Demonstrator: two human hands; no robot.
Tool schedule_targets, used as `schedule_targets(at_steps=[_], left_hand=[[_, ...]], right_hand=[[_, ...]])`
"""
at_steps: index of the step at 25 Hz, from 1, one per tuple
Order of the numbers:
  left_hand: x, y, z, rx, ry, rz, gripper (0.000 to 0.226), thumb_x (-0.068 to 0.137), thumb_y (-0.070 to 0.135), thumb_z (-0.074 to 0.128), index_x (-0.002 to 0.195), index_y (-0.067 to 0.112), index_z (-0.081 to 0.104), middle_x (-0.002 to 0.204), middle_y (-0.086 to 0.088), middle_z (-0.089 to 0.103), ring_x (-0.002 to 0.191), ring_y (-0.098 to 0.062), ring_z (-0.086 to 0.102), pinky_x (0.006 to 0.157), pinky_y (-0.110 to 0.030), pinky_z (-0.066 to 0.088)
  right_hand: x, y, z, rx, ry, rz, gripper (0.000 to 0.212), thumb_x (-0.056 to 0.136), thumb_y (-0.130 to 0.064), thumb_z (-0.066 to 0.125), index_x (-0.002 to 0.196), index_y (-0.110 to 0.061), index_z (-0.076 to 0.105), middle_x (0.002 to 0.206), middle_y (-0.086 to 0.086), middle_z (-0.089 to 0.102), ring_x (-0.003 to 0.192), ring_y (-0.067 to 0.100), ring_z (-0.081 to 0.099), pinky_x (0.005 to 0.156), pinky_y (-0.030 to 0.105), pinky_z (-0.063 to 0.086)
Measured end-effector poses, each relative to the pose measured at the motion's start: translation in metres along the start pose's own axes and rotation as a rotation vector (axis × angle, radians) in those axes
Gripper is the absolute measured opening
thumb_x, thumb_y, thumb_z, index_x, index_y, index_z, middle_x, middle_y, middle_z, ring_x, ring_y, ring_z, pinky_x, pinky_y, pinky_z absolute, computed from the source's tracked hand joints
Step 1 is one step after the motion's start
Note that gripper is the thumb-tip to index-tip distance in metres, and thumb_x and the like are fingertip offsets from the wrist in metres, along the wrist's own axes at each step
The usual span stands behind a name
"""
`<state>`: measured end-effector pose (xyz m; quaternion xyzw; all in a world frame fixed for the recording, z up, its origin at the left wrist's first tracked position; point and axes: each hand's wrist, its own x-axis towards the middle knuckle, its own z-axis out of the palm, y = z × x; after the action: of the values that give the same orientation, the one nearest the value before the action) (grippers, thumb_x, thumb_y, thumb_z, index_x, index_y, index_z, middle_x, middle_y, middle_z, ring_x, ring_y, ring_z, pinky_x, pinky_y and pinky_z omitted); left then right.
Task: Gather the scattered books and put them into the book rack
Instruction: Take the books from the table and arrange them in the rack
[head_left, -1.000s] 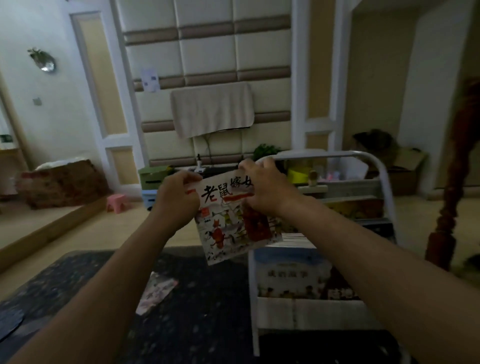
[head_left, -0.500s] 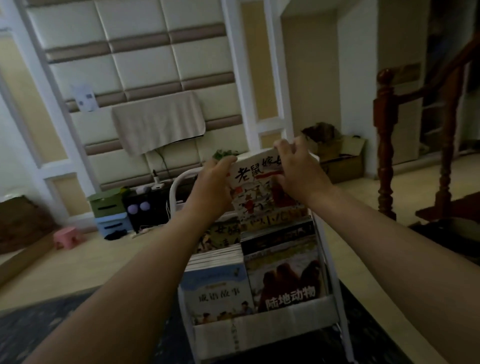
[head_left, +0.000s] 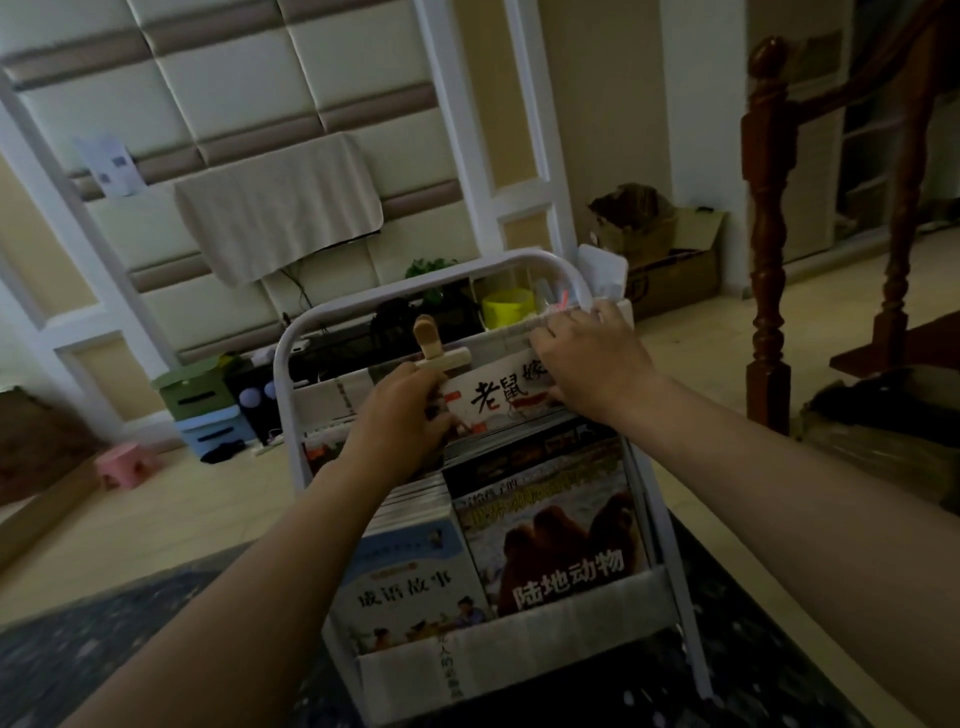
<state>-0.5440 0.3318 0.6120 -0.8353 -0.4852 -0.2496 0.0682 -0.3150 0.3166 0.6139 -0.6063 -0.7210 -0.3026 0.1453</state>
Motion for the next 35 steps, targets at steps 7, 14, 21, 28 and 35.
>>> schedule_targets(at_steps=[7,14,21,28,35], left_hand=[[-0.006,-0.004,0.009,0.131,0.026,0.037,0.048,0.084,0.034,0.074,0.127,0.019,0.061,0.127,-0.002,0.053,0.115,-0.022,0.047,0.096,-0.037,0.044],[-0.006,-0.002,0.011,0.235,0.066,0.083,0.038,0.084,0.035,0.072,0.116,0.015,0.065,0.123,-0.004,0.056,0.106,-0.024,0.052,0.088,-0.037,0.047],[-0.006,0.001,0.010,0.177,0.020,0.029,0.033,0.088,0.030,0.068,0.118,0.018,0.062,0.125,-0.002,0.054,0.108,-0.023,0.050,0.090,-0.035,0.044],[-0.050,-0.025,-0.032,-0.036,0.095,0.004,0.040,0.097,0.019,0.053,0.137,0.013,0.051,0.129,-0.010,0.054,0.115,-0.027,0.051,0.095,-0.037,0.044],[-0.165,-0.144,-0.077,-0.035,0.217,-0.308,0.035,0.094,0.014,0.059,0.128,0.006,0.060,0.120,-0.010,0.059,0.106,-0.026,0.058,0.089,-0.034,0.046]], right_hand=[[-0.003,-0.008,-0.011,-0.048,-0.121,-0.014,0.024,0.095,-0.011,0.052,0.115,-0.018,0.064,0.117,0.008,0.062,0.111,0.031,0.058,0.108,0.053,0.029],[-0.004,-0.012,-0.019,-0.023,-0.140,0.012,0.024,0.096,-0.008,0.047,0.106,-0.020,0.065,0.108,0.006,0.065,0.105,0.028,0.063,0.110,0.053,0.025],[-0.004,-0.018,-0.025,0.057,-0.208,0.072,0.021,0.092,-0.010,0.052,0.106,-0.020,0.064,0.112,0.006,0.062,0.107,0.029,0.060,0.115,0.054,0.020],[-0.004,-0.035,-0.058,0.171,-0.416,0.133,0.043,0.088,-0.029,0.060,0.128,-0.015,0.052,0.133,0.013,0.049,0.125,0.034,0.046,0.111,0.056,0.026],[0.016,-0.187,-0.094,0.572,-0.133,-0.163,0.017,0.092,-0.018,0.053,0.108,-0.012,0.057,0.109,0.012,0.055,0.099,0.032,0.056,0.079,0.042,0.050]])
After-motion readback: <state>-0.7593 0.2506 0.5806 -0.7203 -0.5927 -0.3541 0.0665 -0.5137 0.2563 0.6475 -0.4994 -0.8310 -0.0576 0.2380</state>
